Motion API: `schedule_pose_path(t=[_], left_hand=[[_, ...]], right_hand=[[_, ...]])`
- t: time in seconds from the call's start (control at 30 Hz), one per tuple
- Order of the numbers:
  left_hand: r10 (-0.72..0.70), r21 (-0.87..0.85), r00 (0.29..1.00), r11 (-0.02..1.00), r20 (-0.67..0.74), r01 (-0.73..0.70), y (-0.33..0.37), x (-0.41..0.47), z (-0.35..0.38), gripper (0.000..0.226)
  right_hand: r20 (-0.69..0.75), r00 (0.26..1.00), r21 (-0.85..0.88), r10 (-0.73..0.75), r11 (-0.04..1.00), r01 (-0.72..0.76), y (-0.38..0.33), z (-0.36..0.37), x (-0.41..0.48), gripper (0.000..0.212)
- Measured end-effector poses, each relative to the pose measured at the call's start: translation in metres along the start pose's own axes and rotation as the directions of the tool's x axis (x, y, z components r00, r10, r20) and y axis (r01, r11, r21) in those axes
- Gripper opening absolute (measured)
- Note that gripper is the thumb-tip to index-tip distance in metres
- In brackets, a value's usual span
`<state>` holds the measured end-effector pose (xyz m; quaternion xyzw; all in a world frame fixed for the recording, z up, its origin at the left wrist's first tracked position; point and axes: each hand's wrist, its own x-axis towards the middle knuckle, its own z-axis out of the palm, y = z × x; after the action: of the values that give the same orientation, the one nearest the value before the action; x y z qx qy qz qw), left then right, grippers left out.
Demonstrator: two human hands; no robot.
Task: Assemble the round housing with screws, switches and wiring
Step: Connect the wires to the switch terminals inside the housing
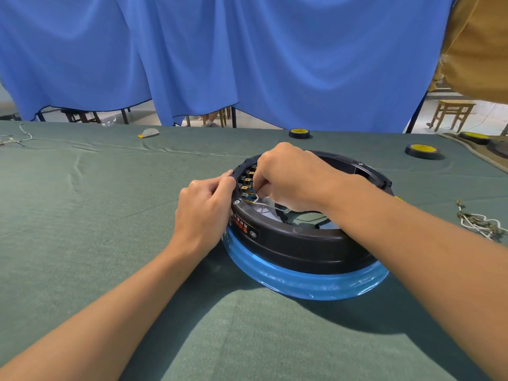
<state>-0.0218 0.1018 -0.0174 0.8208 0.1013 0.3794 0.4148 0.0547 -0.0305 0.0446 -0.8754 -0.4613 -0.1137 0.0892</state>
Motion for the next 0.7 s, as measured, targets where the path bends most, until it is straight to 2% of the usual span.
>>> schedule_pose_path(t=[0.2,0.37,0.47,0.57,0.7], left_hand=[[0.041,-0.02,0.999,0.999,0.003,-0.041,-0.001,0.001,0.0,0.035],[0.014,-0.096,1.0,0.995,0.01,-0.013,-0.003,0.004,0.001,0.029],[-0.078,-0.219,0.994,0.971,0.081,0.094,-0.003,0.012,0.004,0.023],[-0.122,-0.299,0.98,0.94,0.156,0.164,-0.006,0.016,0.006,0.048],[-0.123,-0.316,0.975,0.932,0.184,0.177,-0.009,0.016,0.006,0.048]], right_hand=[[-0.002,1.0,0.068,-0.025,0.997,0.025,-0.002,0.0,0.0,0.023],[0.048,0.995,0.259,0.084,0.961,-0.094,0.009,-0.003,-0.001,0.022],[-0.014,0.995,0.206,0.099,0.974,-0.094,0.013,-0.003,-0.001,0.019],[-0.006,0.995,0.14,0.103,0.985,-0.101,0.009,-0.002,0.001,0.017],[-0.018,0.994,0.058,0.108,0.993,-0.107,0.004,-0.001,0.006,0.028]])
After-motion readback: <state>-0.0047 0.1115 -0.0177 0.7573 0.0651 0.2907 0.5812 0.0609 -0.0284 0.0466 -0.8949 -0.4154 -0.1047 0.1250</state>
